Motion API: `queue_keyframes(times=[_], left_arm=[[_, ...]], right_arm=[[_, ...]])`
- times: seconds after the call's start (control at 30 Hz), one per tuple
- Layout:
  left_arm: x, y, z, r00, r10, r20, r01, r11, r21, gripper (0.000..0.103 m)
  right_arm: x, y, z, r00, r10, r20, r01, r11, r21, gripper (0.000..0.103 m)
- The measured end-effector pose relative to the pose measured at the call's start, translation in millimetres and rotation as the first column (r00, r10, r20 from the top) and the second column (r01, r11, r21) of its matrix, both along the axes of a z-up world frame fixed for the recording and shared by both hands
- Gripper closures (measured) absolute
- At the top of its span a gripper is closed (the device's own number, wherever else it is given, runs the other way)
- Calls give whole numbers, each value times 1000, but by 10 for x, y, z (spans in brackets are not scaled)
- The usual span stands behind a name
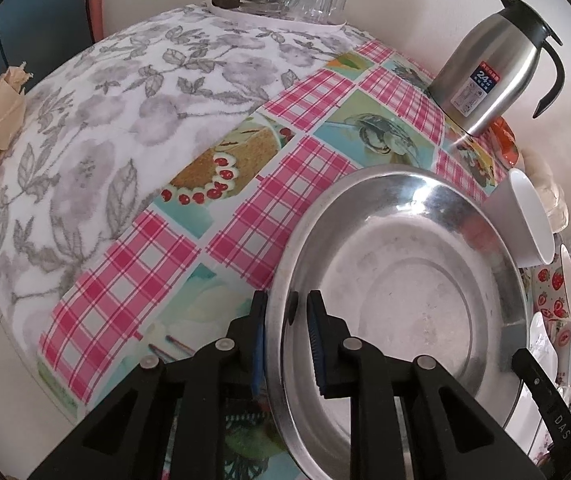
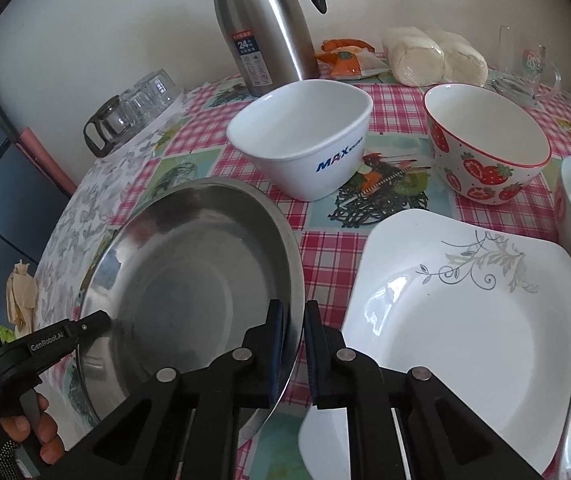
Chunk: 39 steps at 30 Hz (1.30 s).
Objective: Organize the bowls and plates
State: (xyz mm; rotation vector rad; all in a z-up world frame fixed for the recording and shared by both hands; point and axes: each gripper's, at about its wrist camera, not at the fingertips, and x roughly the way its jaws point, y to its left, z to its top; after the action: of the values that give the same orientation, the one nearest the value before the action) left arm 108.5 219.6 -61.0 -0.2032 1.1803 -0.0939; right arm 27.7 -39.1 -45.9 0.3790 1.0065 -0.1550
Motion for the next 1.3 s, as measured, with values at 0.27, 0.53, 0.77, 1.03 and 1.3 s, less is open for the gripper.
queue_keyframes(times=[0.27, 0.53, 0.77, 1.03, 1.3], left_arm=[[-101, -84, 245, 999, -20, 37, 19, 999, 35, 83], [-238, -148, 431, 998, -21, 52, 18, 999, 50, 83], [-361, -303, 617, 996, -41, 79, 35, 997, 73, 83], [-456, -603, 845, 990, -86, 109, 75, 992, 104, 83], [-562, -1005, 953, 982, -150, 114, 132, 980, 151, 83]], right_arm=[[-95, -59, 159, 999, 14, 35, -14, 1000, 3, 91], [-225, -116, 334, 997, 24, 75, -25, 1000, 10, 90], [-376, -248, 477, 993, 15, 119, -18, 1000, 23, 90], [-532, -504, 564, 988, -35, 151, 26, 998, 56, 89], [-698, -835, 609, 982, -103, 157, 88, 991, 97, 88]])
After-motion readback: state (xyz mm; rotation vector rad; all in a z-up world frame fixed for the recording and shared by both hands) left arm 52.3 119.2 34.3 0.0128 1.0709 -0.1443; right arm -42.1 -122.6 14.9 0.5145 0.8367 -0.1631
